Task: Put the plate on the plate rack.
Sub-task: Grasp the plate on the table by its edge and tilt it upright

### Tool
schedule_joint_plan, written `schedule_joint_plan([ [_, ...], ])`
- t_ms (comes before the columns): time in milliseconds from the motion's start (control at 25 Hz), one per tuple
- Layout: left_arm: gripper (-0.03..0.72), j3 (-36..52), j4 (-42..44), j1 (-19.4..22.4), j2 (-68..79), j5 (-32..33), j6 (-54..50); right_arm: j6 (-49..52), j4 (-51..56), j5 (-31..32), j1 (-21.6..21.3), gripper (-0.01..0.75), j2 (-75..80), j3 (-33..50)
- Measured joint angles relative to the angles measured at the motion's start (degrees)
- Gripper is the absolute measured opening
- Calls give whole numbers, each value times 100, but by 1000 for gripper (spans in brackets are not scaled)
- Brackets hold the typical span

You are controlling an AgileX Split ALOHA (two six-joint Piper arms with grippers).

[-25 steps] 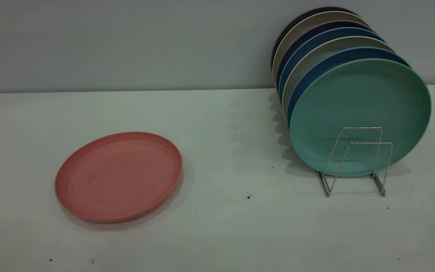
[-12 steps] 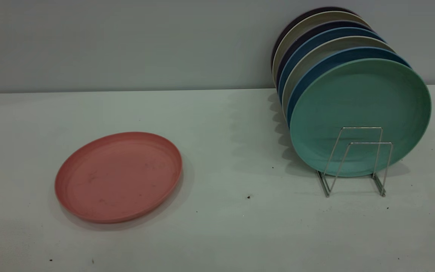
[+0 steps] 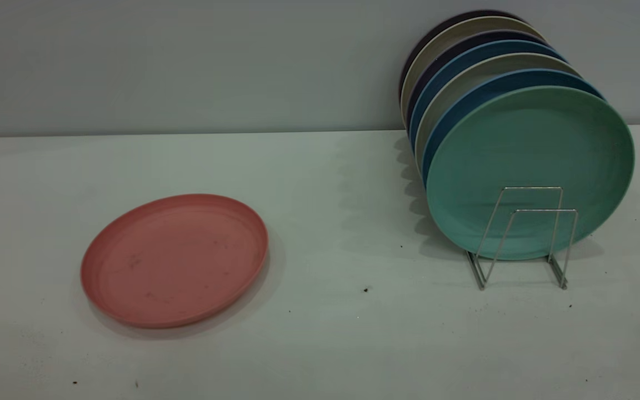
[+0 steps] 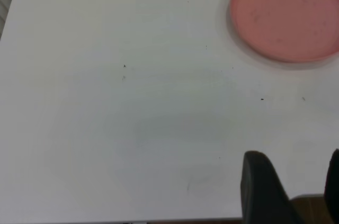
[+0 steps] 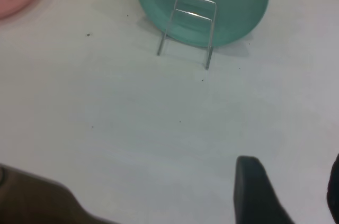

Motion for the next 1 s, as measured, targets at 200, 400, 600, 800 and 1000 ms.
schedule_joint_plan([
  [200,336,-29,11,0,0,-105,25,0,36,-58,0,352,0,0],
  [400,387,-100,-14,0,457,-589,25,-6,347,-408,0,414,480,-36],
  [600,469,-100,-58,0,1704,-1162,-259,-399,999,-1368,0,436,1463,-56],
  [800,478,-100,-314,0,3352,-1969,-513,-1318,1872,-2001,0,438,2703,-56],
  [1000,478,-100,-830,0,5098,-3116,-437,-2342,2832,-2552,0,438,4000,-56],
])
